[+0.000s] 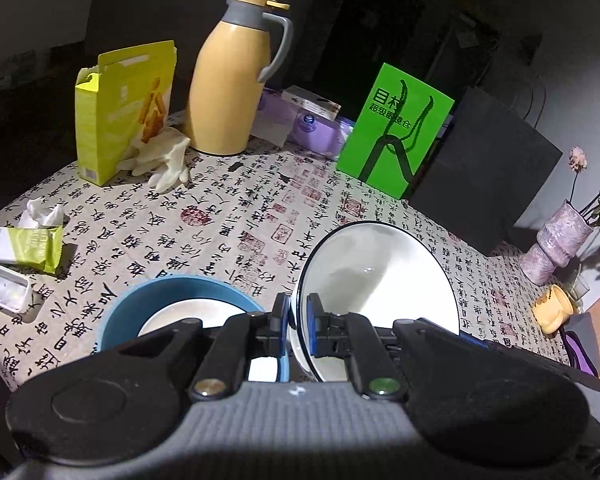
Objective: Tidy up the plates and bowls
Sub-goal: 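Lower the held white bowl down into the blue bowl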
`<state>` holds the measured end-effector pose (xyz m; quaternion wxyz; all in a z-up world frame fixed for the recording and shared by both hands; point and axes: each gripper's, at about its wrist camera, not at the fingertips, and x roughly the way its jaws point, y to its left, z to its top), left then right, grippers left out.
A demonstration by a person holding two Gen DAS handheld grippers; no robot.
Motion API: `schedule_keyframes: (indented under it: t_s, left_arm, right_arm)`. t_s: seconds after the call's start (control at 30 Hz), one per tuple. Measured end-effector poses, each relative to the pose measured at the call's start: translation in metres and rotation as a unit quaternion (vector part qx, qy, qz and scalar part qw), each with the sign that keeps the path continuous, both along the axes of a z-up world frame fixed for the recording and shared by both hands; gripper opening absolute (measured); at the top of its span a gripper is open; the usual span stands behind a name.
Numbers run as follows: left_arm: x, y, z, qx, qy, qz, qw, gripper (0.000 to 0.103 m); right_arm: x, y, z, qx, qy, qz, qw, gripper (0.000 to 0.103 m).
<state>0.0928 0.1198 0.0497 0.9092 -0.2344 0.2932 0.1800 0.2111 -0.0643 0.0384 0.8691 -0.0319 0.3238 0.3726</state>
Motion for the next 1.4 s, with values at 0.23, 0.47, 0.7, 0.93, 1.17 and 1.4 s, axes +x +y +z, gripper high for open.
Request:
schedule_keyframes:
  t_s: [0.23, 0.47, 0.7, 0.93, 1.17, 1.4]
  left_arm:
    - [-0.006, 0.009, -0.001, -0.003, 0.001, 0.009, 1.0000, 0.010]
    - [-0.013, 0.019, -0.003, -0.007, 0.002, 0.017, 0.9998, 0.010]
    - [-0.021, 0.030, -0.005, -0.014, 0.000, 0.024, 0.9996, 0.010]
    - [-0.028, 0.042, -0.011, -0.021, 0.000, 0.030, 0.9993, 0.010]
    - [-0.037, 0.055, -0.019, -0.028, 0.004, 0.040, 0.9988, 0.010]
    - [-0.042, 0.068, -0.030, -0.039, 0.012, 0.045, 0.9981, 0.010]
  right_arm:
    - [-0.002, 0.009, -0.001, 0.000, 0.002, 0.010, 1.000, 0.011]
    - [-0.006, 0.019, -0.003, -0.002, 0.005, 0.020, 1.000, 0.011]
    - [-0.012, 0.029, -0.005, -0.008, 0.004, 0.028, 1.000, 0.011]
    - [-0.017, 0.040, -0.007, -0.014, 0.005, 0.036, 0.999, 0.011]
    - [-0.023, 0.055, -0.013, -0.024, 0.008, 0.047, 0.999, 0.011]
    - [-0.029, 0.069, -0.022, -0.036, 0.013, 0.055, 0.998, 0.011]
